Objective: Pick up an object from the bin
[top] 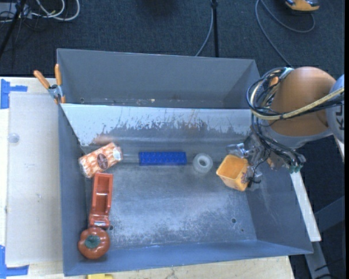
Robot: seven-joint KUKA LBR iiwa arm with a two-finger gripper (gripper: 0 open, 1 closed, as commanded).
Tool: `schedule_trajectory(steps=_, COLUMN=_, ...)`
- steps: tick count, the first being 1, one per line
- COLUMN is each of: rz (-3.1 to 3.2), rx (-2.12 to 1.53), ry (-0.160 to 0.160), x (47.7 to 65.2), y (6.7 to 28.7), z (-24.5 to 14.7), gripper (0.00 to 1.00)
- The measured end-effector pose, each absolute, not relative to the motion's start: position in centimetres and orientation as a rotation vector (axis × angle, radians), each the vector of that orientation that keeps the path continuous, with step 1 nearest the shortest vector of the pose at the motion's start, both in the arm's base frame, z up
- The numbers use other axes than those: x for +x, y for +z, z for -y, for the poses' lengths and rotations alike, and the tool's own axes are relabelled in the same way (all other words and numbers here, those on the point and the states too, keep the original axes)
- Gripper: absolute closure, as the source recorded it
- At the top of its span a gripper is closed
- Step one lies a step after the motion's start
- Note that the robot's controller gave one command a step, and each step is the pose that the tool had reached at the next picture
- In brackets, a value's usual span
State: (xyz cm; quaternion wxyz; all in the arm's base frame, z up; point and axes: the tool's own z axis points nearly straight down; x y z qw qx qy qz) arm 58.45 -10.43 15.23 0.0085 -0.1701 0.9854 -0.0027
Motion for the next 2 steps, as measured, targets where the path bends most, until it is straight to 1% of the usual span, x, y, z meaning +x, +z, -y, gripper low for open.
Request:
schedule_trajectory(steps=1, rz=-3.047, rx=-0.807, ry=0.011, x=58.2, y=15.5, z=11.7, gripper=1.0)
schedule_trajectory(steps=2, rz=-3.061, rx=-0.677, ry=0.0, x=58.3, y=22.2, z=10.8, gripper=1.0)
